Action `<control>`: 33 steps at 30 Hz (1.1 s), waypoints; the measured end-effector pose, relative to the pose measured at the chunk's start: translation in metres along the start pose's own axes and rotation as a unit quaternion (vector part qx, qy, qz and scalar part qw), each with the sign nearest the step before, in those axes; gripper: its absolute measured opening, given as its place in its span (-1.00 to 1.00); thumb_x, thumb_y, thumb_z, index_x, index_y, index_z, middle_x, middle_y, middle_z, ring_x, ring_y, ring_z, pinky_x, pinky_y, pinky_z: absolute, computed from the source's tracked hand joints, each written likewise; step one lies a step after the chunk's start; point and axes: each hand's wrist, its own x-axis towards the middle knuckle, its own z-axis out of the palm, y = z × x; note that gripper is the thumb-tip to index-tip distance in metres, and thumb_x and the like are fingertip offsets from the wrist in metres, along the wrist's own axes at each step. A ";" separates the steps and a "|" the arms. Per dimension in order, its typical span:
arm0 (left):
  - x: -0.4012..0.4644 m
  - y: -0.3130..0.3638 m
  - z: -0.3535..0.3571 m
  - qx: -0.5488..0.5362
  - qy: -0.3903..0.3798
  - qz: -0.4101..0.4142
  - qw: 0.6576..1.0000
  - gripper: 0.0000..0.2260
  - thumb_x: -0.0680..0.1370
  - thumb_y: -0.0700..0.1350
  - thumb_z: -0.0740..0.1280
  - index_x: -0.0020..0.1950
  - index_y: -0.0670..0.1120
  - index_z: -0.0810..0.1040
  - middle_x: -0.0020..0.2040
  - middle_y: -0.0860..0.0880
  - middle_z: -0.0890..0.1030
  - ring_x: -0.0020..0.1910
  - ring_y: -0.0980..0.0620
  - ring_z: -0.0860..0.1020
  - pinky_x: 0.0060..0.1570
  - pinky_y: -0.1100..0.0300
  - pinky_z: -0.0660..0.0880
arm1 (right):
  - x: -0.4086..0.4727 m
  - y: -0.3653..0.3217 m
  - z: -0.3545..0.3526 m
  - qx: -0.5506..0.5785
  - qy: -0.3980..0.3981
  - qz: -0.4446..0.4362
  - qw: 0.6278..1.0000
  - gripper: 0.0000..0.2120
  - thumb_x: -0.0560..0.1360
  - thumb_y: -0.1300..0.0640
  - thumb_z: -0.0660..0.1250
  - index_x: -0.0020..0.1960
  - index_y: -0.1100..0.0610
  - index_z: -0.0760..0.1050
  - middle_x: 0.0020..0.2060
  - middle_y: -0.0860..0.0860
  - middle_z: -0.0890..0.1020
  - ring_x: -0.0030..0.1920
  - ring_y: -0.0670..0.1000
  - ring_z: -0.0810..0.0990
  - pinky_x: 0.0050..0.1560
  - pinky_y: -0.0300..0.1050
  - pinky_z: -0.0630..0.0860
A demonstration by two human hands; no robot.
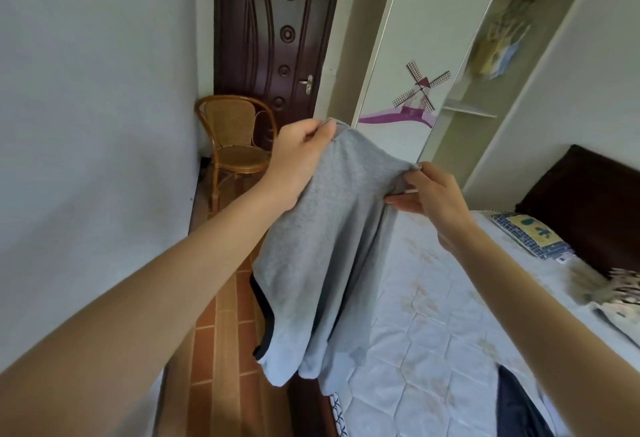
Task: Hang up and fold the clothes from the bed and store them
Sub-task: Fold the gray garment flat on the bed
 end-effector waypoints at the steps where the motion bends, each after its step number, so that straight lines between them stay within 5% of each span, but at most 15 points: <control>1: 0.013 -0.010 0.002 0.001 -0.006 0.002 1.000 -0.60 0.60 -0.01 0.26 -0.14 -0.37 0.48 -0.27 -0.13 0.43 -0.23 0.00 0.39 -0.15 0.08 0.32 | 0.015 0.004 0.002 -0.002 0.002 0.000 1.000 -0.85 0.60 0.26 0.18 0.02 0.26 0.51 0.02 0.29 0.63 -0.18 0.14 0.72 -0.16 -0.12 0.66; 10: 0.154 -0.083 0.035 0.026 -0.074 -0.017 0.997 -0.65 0.63 -0.04 0.25 -0.17 -0.32 0.51 -0.27 -0.11 0.41 -0.25 -0.02 0.36 -0.18 0.06 0.28 | 0.156 0.035 0.009 0.014 0.036 0.034 0.999 -0.84 0.61 0.23 0.19 0.05 0.25 0.54 0.06 0.24 0.63 -0.07 0.16 0.70 -0.19 -0.18 0.64; 20: 0.259 -0.153 0.092 0.031 -0.182 -0.009 0.983 -0.61 0.64 -0.03 0.23 -0.02 -0.40 0.49 -0.22 -0.11 0.43 -0.21 0.02 0.36 -0.16 0.12 0.28 | 0.272 0.070 -0.010 0.001 0.104 0.078 0.992 -0.83 0.59 0.23 0.23 0.06 0.30 0.55 0.00 0.25 0.66 -0.20 0.10 0.73 -0.18 -0.15 0.65; 33: 0.374 -0.215 0.212 -0.027 -0.361 -0.026 0.932 -0.53 0.55 0.09 0.25 -0.01 -0.36 0.52 -0.18 -0.11 0.45 -0.17 0.02 0.39 -0.14 0.11 0.32 | 0.361 0.111 -0.049 0.033 0.307 0.146 0.940 -0.87 0.58 0.27 0.21 -0.06 0.22 0.53 -0.01 0.23 0.66 -0.21 0.09 0.70 -0.23 -0.20 0.64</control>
